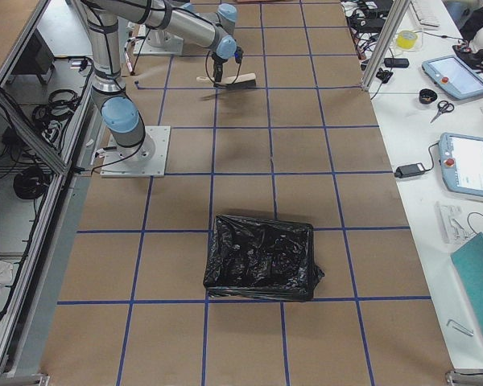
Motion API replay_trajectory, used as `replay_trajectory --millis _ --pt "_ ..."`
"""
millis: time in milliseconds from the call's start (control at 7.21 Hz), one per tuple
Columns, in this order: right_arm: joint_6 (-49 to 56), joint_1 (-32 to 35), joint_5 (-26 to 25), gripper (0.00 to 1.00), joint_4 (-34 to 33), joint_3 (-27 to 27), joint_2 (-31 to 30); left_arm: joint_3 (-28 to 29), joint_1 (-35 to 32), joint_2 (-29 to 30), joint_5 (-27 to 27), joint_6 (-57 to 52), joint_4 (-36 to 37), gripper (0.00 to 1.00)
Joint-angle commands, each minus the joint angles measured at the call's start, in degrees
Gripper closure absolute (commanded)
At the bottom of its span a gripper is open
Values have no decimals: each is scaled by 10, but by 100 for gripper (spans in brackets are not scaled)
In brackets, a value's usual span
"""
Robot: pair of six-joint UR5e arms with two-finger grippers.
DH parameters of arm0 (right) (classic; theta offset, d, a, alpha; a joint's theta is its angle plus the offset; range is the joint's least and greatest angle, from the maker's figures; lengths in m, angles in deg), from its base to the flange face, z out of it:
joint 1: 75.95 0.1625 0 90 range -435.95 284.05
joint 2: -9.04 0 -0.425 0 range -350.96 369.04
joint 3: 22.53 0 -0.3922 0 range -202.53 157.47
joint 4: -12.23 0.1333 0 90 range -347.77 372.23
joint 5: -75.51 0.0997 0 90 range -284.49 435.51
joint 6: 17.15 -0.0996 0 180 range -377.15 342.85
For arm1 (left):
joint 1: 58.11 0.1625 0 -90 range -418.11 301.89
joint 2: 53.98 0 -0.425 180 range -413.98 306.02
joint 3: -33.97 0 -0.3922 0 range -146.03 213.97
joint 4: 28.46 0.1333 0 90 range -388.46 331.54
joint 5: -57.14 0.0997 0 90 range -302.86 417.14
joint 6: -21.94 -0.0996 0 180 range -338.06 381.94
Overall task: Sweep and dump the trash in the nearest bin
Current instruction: 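Tip the dustpan over the black bin with the left gripper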
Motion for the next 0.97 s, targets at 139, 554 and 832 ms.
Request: replay_trajectory --millis 139,554,832 --pt "-5 -2 2 0 0 -9 -3 1 -8 8 87 -44 69 100" --pt "-2 -6 8 0 4 -60 -5 -2 -81 7 199 -81 121 100" --pt "19 -48 9 0 15 -139 -8 -3 -87 16 205 -108 157 100"
